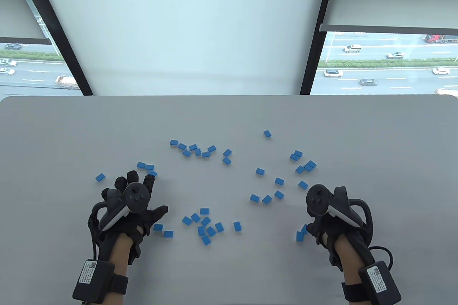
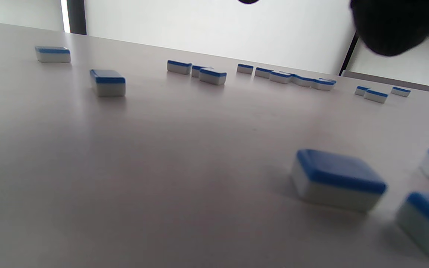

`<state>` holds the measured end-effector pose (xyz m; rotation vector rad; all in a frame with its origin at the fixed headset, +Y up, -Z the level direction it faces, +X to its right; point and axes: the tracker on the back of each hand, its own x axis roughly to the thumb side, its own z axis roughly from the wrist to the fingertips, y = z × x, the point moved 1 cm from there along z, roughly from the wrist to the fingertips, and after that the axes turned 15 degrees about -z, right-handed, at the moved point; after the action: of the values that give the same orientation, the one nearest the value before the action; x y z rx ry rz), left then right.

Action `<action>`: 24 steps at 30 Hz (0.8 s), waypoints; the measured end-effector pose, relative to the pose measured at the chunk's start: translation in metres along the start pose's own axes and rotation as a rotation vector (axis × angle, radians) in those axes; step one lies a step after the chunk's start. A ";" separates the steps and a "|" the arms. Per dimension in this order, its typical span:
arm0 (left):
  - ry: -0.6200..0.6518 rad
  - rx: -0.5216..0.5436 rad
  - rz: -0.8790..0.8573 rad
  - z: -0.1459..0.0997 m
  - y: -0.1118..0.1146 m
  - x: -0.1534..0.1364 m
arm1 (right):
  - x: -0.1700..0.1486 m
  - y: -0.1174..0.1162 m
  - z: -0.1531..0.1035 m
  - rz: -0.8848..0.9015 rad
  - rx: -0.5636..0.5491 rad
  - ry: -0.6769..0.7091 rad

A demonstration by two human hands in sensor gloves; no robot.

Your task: Build mahjong tile wall

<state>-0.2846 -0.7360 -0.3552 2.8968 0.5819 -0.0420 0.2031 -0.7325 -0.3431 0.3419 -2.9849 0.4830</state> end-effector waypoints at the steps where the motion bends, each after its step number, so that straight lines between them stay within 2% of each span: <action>1: 0.000 0.000 0.000 0.000 0.000 0.000 | 0.002 -0.002 0.001 -0.012 0.019 0.002; 8: 0.002 0.000 -0.002 0.000 0.000 0.000 | 0.016 -0.012 0.008 -0.105 0.081 0.018; 20: 0.005 0.000 -0.002 0.000 0.001 0.000 | 0.024 -0.012 0.012 -0.127 0.048 0.034; 24: 0.005 0.001 -0.004 0.000 0.001 0.000 | 0.023 -0.007 0.013 -0.086 0.001 0.051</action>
<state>-0.2844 -0.7367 -0.3554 2.8971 0.5884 -0.0362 0.1821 -0.7481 -0.3502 0.4486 -2.9071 0.4772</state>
